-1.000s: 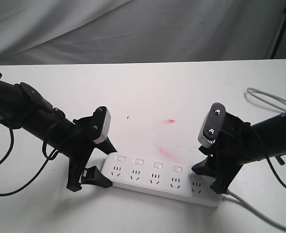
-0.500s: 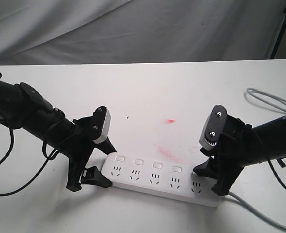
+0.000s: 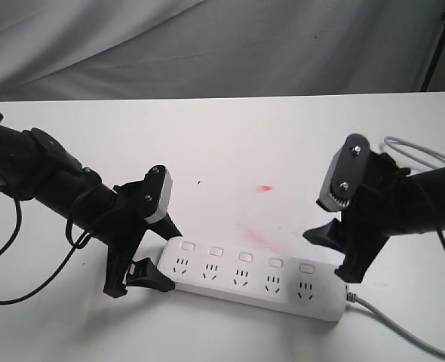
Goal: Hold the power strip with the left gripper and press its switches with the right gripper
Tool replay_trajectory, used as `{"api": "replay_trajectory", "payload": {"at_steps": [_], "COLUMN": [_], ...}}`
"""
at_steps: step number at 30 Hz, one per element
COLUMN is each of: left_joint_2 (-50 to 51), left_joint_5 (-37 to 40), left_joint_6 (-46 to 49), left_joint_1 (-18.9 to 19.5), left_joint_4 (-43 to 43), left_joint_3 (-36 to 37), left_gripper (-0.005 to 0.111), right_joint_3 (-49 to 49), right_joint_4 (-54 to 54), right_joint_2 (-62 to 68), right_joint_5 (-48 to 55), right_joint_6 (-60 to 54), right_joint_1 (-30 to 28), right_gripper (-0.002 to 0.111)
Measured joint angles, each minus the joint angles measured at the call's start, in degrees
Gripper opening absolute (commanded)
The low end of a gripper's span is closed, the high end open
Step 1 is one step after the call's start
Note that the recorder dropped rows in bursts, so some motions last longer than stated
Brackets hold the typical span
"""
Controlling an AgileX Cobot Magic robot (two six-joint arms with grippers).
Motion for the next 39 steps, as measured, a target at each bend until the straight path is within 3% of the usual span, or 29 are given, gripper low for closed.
{"api": "replay_trajectory", "payload": {"at_steps": [10, 18, 23, 28, 31, 34, 39], "left_joint_2": [0.0, 0.0, 0.0, 0.0, 0.0, 0.0, 0.0], "left_joint_5": [0.0, -0.1, -0.1, -0.1, -0.1, -0.1, -0.1], "left_joint_6": [0.0, 0.0, 0.0, 0.0, 0.0, 0.0, 0.0], "left_joint_1": [0.0, 0.0, 0.0, 0.0, 0.0, 0.0, 0.0], "left_joint_4": [0.0, 0.0, 0.0, 0.0, 0.0, 0.0, 0.0], "left_joint_3": [0.0, 0.0, 0.0, 0.0, 0.0, 0.0, 0.0], "left_gripper": [0.072, 0.072, 0.072, 0.072, 0.072, 0.072, 0.072], "right_joint_3": [0.13, 3.12, 3.43, 3.43, 3.43, 3.43, 3.43], "right_joint_4": [1.16, 1.77, 2.13, -0.28, -4.51, -7.95, -9.6], "right_joint_2": [-11.8, -14.37, -22.97, -35.92, -42.86, -47.53, -51.18], "right_joint_5": [0.0, 3.1, 3.6, 4.16, 6.35, 10.16, 16.43], "right_joint_6": [1.22, 1.77, 6.44, 17.78, 30.26, 41.62, 50.63], "right_joint_1": [0.0, 0.0, 0.0, 0.0, 0.0, 0.0, 0.08], "right_gripper": [0.0, 0.0, 0.0, 0.0, 0.0, 0.0, 0.0]}}
